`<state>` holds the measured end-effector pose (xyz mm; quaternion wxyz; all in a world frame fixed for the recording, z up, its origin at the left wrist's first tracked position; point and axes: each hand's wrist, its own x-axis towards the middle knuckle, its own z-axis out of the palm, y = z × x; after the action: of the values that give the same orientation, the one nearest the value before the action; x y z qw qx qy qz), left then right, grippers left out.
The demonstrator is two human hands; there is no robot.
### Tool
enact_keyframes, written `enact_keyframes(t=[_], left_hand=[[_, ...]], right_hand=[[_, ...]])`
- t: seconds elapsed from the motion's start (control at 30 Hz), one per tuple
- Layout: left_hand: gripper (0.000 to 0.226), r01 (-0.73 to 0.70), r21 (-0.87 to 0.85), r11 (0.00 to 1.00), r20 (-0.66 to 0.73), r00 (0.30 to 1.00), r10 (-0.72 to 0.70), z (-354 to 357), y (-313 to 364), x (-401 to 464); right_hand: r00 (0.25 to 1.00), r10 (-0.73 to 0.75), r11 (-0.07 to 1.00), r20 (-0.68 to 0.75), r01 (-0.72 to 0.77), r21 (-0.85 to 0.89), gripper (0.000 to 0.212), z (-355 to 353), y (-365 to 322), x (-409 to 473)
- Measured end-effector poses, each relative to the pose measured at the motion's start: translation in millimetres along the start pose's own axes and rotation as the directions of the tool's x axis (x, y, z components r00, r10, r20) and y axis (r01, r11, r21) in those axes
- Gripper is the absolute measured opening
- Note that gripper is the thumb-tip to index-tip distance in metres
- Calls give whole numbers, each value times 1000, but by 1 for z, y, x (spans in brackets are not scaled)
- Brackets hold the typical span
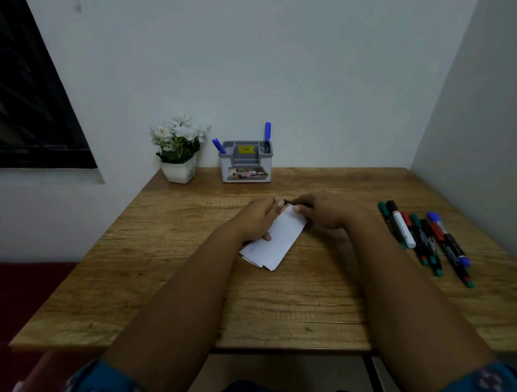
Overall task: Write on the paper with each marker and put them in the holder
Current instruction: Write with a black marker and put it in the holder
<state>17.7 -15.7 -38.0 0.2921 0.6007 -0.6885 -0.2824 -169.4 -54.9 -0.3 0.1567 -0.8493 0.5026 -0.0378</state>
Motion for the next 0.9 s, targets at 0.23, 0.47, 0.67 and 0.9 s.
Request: enact_keyframes(t=[0.23, 0.47, 0.67, 0.9], left_hand=[[32, 71, -242, 968, 111, 993, -45, -12, -16, 1], [42, -33, -192, 981, 270, 959, 85, -28, -20, -2], [38, -18, -166, 986, 342, 937, 75, -36, -18, -7], [38, 17, -134, 991, 365, 931, 33, -39, -14, -9]], right_hand=[[973, -5, 439, -230, 208, 874, 15, -14, 22, -5], [983, -184, 2, -4, 5, 1000, 21, 11, 5, 5], [988, -88, 520, -130, 157, 839, 25, 37, -17, 7], [967, -153, 658, -206, 255, 709, 10, 36, -8, 2]])
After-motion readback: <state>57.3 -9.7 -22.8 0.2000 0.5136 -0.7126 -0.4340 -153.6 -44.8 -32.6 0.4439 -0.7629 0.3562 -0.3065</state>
